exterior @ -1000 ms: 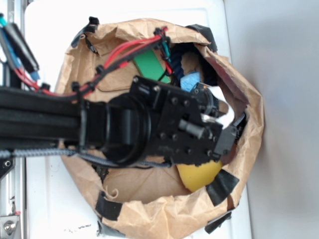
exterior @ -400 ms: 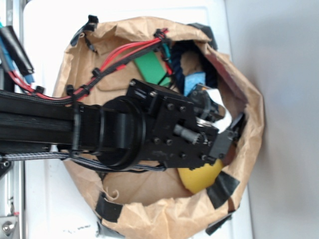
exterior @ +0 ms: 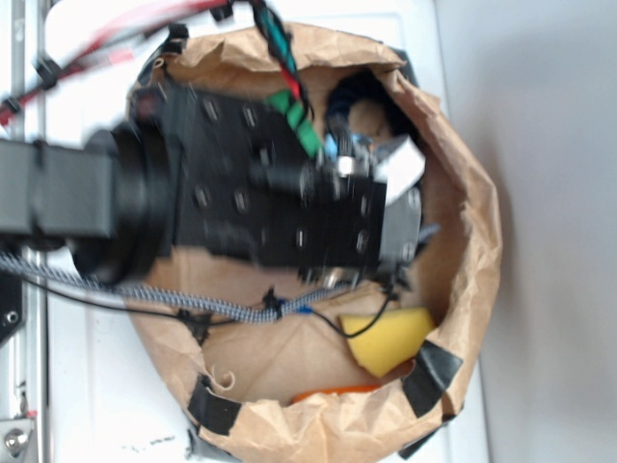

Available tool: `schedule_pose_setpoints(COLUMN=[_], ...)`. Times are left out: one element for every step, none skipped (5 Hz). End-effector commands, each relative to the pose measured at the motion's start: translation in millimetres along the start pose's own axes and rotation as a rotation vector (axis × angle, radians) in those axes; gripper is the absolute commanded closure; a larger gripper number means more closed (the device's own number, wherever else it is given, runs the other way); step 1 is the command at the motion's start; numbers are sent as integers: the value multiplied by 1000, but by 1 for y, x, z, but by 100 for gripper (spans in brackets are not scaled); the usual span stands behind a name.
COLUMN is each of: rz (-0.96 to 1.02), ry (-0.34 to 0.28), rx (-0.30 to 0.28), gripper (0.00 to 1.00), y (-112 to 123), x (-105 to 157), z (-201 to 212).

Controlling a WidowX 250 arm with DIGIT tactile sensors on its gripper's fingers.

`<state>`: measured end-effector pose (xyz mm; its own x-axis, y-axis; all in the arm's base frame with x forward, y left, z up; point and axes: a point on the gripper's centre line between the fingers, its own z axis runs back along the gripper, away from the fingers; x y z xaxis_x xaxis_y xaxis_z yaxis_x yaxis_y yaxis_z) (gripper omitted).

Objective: Grab the blue sponge.

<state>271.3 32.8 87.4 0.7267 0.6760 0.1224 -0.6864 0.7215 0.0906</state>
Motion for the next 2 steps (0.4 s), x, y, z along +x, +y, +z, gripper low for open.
schedule_pose_setpoints(rz=[-153, -279], ry=[4, 9], rx=[6, -17], gripper=[100, 100], y=[31, 26], x=[12, 5], z=[63, 75])
